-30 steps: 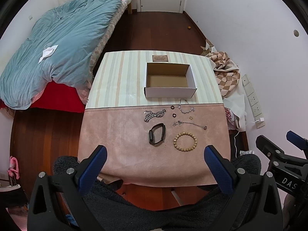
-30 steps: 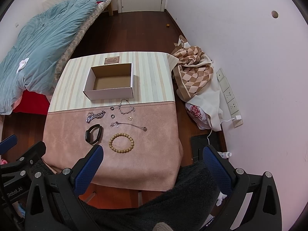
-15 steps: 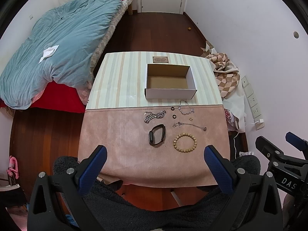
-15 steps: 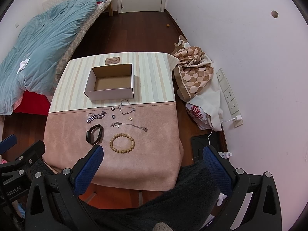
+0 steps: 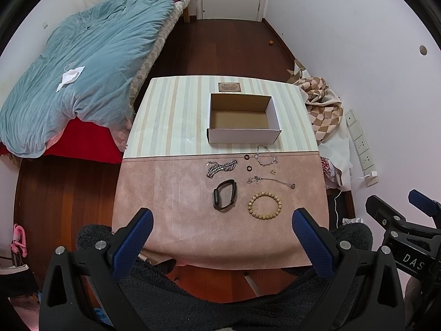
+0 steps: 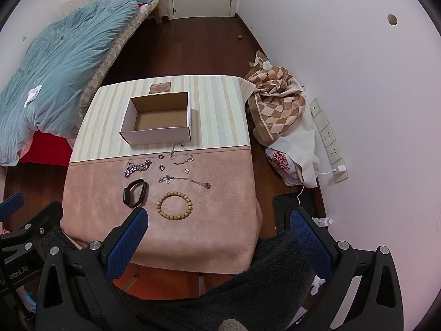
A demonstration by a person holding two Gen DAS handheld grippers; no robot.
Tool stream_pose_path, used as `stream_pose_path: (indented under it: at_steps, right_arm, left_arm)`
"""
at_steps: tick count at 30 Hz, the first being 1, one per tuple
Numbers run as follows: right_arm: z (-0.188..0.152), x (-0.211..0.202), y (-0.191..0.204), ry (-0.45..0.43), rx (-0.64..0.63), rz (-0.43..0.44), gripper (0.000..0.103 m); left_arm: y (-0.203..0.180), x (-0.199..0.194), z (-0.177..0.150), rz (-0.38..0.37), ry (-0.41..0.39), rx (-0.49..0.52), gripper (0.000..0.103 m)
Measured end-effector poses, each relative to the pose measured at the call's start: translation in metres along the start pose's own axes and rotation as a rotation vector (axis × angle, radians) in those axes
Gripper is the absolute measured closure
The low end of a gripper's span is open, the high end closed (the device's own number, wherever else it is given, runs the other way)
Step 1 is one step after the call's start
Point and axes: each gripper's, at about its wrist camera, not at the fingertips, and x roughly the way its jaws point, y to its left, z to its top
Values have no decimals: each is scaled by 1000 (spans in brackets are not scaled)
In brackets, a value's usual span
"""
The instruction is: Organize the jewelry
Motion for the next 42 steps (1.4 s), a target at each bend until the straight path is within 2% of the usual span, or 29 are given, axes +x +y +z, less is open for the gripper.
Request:
stream_pose_path:
  at_steps: [24,28,33,39,42]
  right_arm:
    - [2,1,-1,-5,1,5,0]
    - [5,8,-3,0,11,4,0]
    - [15,42,-7,31,36,-5,0]
    - [15,125,-1,149,56,8,1]
    - [5,175,6,232,57,9,5]
  left_arm:
    - [3,0,-3,4,-8,-6,0]
    - [4,7,3,24,-5,2,0]
    - [13,33,18,85,-13,5,0]
    - [21,97,23,121,78,33,0]
    - [24,135,20,135,147,38,0]
